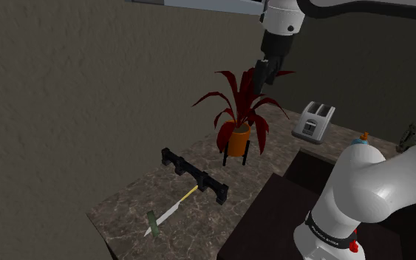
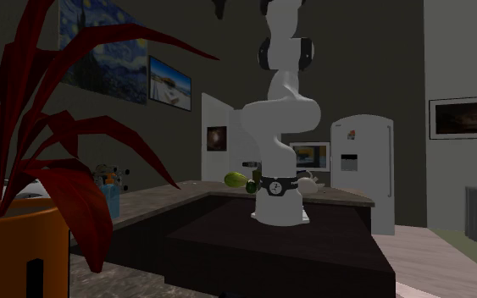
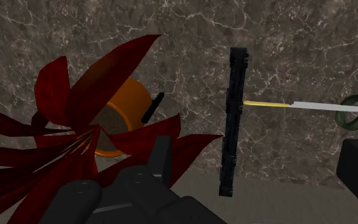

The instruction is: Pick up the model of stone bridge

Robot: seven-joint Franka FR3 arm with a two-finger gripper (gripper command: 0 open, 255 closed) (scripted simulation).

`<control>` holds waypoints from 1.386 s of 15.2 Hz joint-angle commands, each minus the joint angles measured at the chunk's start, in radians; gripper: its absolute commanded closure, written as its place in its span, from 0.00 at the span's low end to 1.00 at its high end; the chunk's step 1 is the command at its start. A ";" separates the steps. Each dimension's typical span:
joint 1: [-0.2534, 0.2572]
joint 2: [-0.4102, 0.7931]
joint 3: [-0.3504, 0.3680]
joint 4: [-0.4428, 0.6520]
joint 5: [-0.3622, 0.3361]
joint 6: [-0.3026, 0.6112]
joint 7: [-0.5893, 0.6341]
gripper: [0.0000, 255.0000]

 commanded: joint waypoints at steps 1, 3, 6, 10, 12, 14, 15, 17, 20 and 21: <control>0.000 0.000 0.000 0.000 0.000 0.000 0.000 0.00; 0.000 0.019 -0.002 -0.050 0.000 0.069 0.009 0.00; -0.001 0.059 -0.006 -0.115 0.000 0.173 0.021 0.00; -0.002 0.133 -0.009 -0.184 -0.002 0.316 0.038 0.00; -0.003 0.180 -0.011 -0.211 -0.004 0.388 0.047 0.00; -0.005 0.232 -0.012 -0.231 -0.006 0.460 0.055 0.00; -0.006 0.260 -0.013 -0.239 -0.007 0.497 0.060 0.00; -0.008 0.321 -0.014 -0.251 -0.010 0.569 0.069 0.00; -0.011 0.420 -0.014 -0.257 -0.016 0.674 0.083 0.00; -0.012 0.456 -0.014 -0.256 -0.018 0.708 0.088 0.00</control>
